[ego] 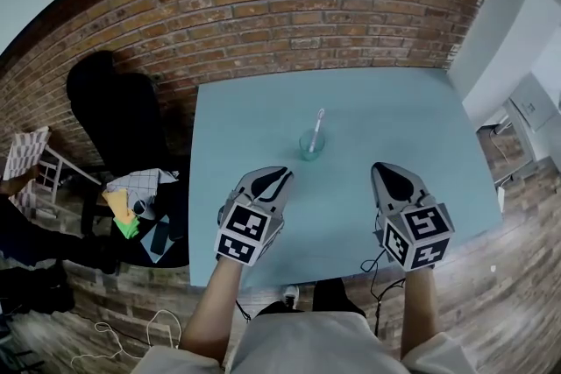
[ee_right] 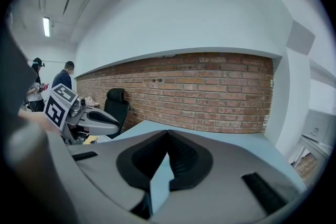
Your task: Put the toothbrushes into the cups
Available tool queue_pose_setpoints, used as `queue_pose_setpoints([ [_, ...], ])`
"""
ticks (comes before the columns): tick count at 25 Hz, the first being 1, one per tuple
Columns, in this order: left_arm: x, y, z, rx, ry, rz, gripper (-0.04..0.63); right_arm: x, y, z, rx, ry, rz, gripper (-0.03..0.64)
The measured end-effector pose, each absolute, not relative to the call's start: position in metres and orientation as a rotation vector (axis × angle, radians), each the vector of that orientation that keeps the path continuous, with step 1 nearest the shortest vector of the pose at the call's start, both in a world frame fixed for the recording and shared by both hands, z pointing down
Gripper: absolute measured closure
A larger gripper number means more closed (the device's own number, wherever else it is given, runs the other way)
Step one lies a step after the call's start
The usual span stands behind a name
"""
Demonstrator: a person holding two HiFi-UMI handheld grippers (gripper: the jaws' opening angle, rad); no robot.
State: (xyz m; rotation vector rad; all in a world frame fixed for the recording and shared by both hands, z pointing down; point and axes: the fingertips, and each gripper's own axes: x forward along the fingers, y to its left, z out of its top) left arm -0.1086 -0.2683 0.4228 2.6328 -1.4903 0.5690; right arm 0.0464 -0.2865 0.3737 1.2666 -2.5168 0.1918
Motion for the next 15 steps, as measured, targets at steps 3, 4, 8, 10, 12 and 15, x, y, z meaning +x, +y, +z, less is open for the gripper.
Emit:
queue_pose_setpoints([
  [3,-0.108,-0.253,0.413,2.658,-1.488,0.561,0.545,0.044,-0.274,0.369,1.268,-2.526,0.183,0.620],
  [4,-0.109,-0.248,0.410,2.665,-1.491,0.556,0.548,0.042,-0.270,0.368,1.267,-2.528,0.179,0.620],
  [8,-0.113,-0.229,0.399,2.679,-1.509,0.540,0.558,0.033,-0.253,0.363,1.250,-2.542,0.172,0.620],
  [10,-0.115,-0.220,0.395,2.688,-1.518,0.544,0.563,0.030,-0.244,0.361,1.244,-2.555,0.178,0.620],
  [12,-0.117,-0.210,0.391,2.697,-1.525,0.540,0.571,0.026,-0.236,0.360,1.235,-2.562,0.178,0.620],
  [15,-0.122,-0.198,0.384,2.701,-1.546,0.524,0.572,0.020,-0.223,0.358,1.216,-2.573,0.180,0.620],
])
